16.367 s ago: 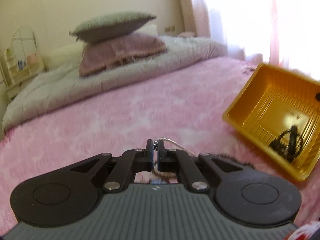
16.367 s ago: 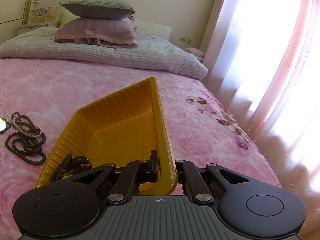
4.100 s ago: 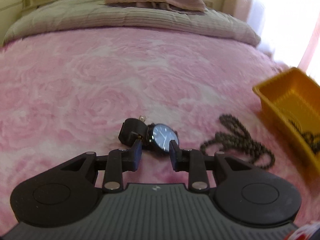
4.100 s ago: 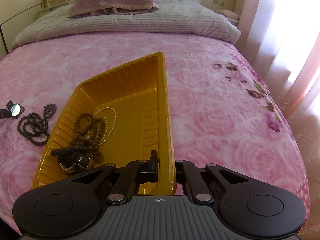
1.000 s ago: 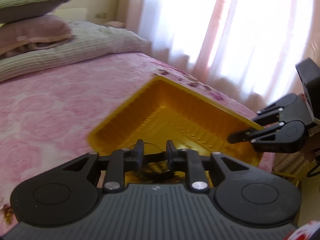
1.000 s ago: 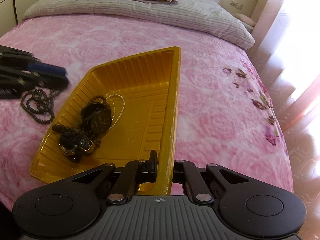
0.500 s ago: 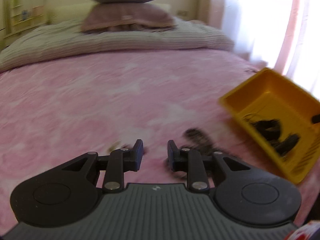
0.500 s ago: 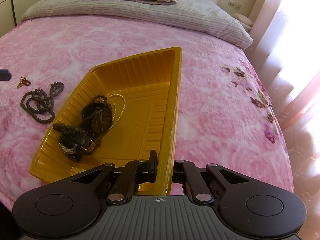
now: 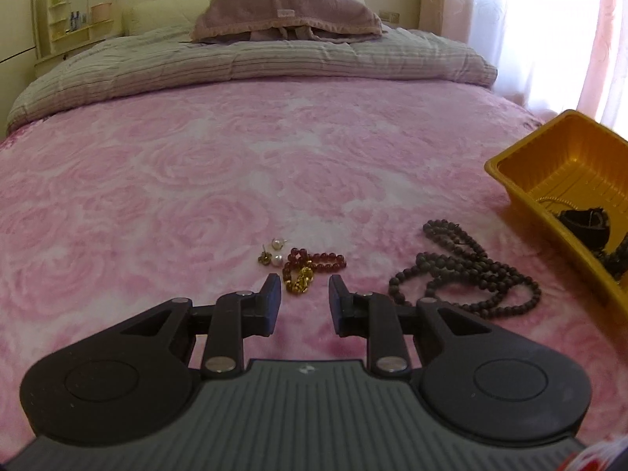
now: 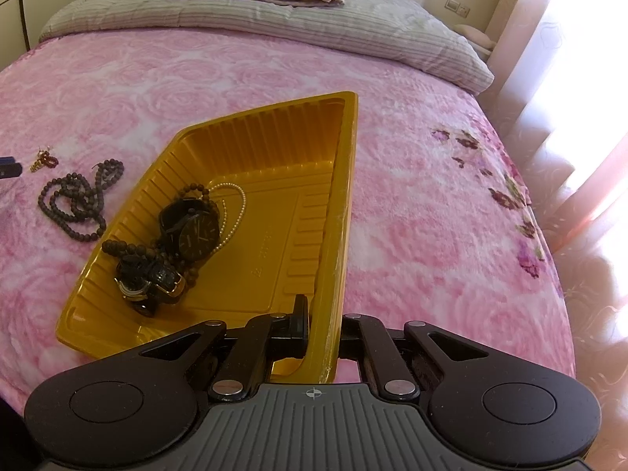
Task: Organize jewelry
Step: 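Grasp the red bead bracelet with the left gripper and lift it, then lower the red bead bracelet into the orange tray and open the left gripper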
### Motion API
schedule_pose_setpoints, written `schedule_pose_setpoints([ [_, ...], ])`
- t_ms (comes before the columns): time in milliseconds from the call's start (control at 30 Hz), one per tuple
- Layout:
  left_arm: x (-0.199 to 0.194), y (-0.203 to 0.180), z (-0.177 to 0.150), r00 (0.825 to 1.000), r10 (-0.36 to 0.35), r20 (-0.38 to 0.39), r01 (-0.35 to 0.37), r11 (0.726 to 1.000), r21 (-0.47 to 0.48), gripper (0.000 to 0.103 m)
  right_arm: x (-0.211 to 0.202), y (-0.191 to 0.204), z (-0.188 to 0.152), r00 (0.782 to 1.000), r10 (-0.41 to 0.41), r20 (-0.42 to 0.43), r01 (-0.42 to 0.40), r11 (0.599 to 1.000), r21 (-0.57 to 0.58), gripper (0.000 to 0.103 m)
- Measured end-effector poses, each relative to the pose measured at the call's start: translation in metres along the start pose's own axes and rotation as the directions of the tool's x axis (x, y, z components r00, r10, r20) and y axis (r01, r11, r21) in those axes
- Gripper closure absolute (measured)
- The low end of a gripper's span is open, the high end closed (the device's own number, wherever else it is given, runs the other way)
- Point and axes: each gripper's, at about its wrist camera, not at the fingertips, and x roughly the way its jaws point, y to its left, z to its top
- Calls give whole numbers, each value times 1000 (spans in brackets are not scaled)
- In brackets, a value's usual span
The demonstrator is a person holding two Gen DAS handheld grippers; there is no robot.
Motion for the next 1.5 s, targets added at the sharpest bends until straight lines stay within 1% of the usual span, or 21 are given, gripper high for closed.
schedule_pose_setpoints([
  [167, 21, -7, 2, 999, 36, 3, -36, 994, 99, 80, 1, 0, 0, 1000, -1, -1, 1, 1000, 0, 97],
  [233, 30, -9, 2, 999, 44, -14, -42, 990, 131, 81, 1, -1, 0, 1000, 0, -4, 0, 1000, 2, 97],
  [300, 37, -10, 2, 999, 44, -28, -40, 987, 155, 85, 1, -2, -1, 1000, 1, -5, -1, 1000, 5, 97],
  [333, 38, -11, 2, 999, 43, -28, -38, 985, 167, 89, 1, -3, 0, 1000, 1, -6, -1, 1000, 6, 97],
  [400, 36, -14, 1, 999, 45, -24, -40, 981, 188, 94, 1, -3, 0, 1000, 1, -5, -1, 1000, 6, 97],
  [467, 32, -17, 1, 999, 43, -21, -38, 979, 198, 95, 1, -3, 0, 1000, 0, -5, 0, 1000, 7, 97],
  [533, 27, -17, 2, 999, 28, -24, -23, 981, 192, 95, 1, -2, 0, 1000, 1, -4, -1, 1000, 6, 97],
  [733, 1, -19, 10, 1000, -12, 7, 10, 986, 168, 95, 1, -1, -1, 1000, -2, -2, 2, 1000, 4, 97],
  [867, -15, -23, 26, 998, -66, 25, 61, 985, 159, 95, 1, -2, -2, 1000, -2, -1, 2, 1000, 4, 97],
  [933, -23, -27, 35, 994, -104, 39, 97, 984, 151, 95, 1, -2, -2, 1000, -3, 0, 3, 1000, 2, 97],
  [1033, -35, -37, 49, 986, -154, 60, 143, 977, 156, 95, 1, -2, -1, 1000, -3, 0, 3, 1000, 4, 97],
  [1167, -47, -58, 67, 970, -226, 87, 207, 960, 187, 95, 1, -2, -1, 1000, -2, 0, 2, 1000, 6, 97],
  [1333, -55, -92, 87, 939, -324, 111, 294, 929, 226, 95, 1, -2, -1, 1000, 0, 1, 0, 1000, 13, 97],
  [1500, -59, -128, 101, 907, -408, 107, 368, 889, 271, 95, 2, -2, -1, 1000, -1, 2, 0, 1000, 13, 97],
])
